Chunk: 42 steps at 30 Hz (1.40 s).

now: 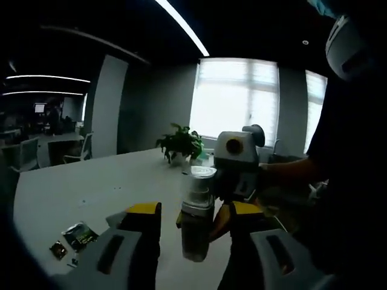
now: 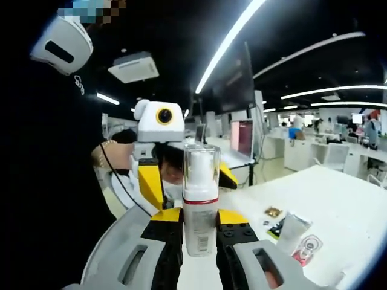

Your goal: Arrange the skincare products in the storage area until every visible bottle or jar stands upright without overlapping.

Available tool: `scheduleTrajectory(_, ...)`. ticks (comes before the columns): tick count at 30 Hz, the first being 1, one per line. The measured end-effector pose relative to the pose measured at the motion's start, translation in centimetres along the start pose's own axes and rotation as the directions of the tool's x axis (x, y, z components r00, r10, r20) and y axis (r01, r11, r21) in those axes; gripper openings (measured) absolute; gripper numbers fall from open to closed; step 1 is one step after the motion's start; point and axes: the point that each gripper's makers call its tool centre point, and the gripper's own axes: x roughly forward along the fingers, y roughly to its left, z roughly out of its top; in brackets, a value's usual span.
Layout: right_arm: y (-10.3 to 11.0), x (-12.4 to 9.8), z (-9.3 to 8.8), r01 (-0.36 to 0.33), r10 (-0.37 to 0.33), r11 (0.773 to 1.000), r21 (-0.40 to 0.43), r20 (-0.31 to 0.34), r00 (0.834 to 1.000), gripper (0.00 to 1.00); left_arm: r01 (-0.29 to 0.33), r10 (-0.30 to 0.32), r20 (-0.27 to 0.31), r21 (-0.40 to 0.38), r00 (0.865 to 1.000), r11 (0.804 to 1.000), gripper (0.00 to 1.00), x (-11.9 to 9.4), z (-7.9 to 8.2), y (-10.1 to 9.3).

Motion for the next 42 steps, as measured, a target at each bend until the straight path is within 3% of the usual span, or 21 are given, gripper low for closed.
scheduleTrajectory(10, -0.5, 0.4, -1.8, 0.012, -0.012, 1.000, 0.023, -0.017, 1.000, 0.11, -0.120, 0.120, -0.013, 0.010, 0.993, 0.993, 0.68, -0.6, -1.8, 1.1)
scheduleTrajectory(18, -0.6, 0.5, -2.3, 0.011, -0.010, 0.999, 0.036, -0.023, 1.000, 0.11, -0.178, 0.179, -0.042, 0.021, 0.983, 0.984, 0.82, -1.3, -3.1, 2.1)
scheduleTrajectory(28, -1.2, 0.7, -3.0, 0.022, -0.022, 0.999, 0.045, -0.021, 1.000, 0.11, -0.225, 0.228, -0.080, 0.042, 0.970, 0.973, 0.94, -2.3, -5.0, 3.0)
scheduleTrajectory(35, -1.5, 1.0, -3.8, 0.024, -0.022, 0.998, 0.058, -0.030, 0.999, 0.11, -0.257, 0.258, -0.070, 0.023, 0.964, 0.966, 0.94, -3.2, -5.2, 3.2)
scheduleTrajectory(39, -1.7, 1.2, -4.3, 0.024, -0.022, 0.998, 0.066, -0.032, 0.999, 0.11, -0.278, 0.278, -0.049, 0.005, 0.959, 0.961, 0.99, -3.5, -5.0, 3.4)
scheduleTrajectory(42, -2.0, 1.4, -4.7, 0.028, -0.026, 0.997, 0.074, -0.032, 0.999, 0.11, -0.288, 0.288, -0.064, 0.013, 0.955, 0.958, 0.99, -3.7, -5.4, 3.6)
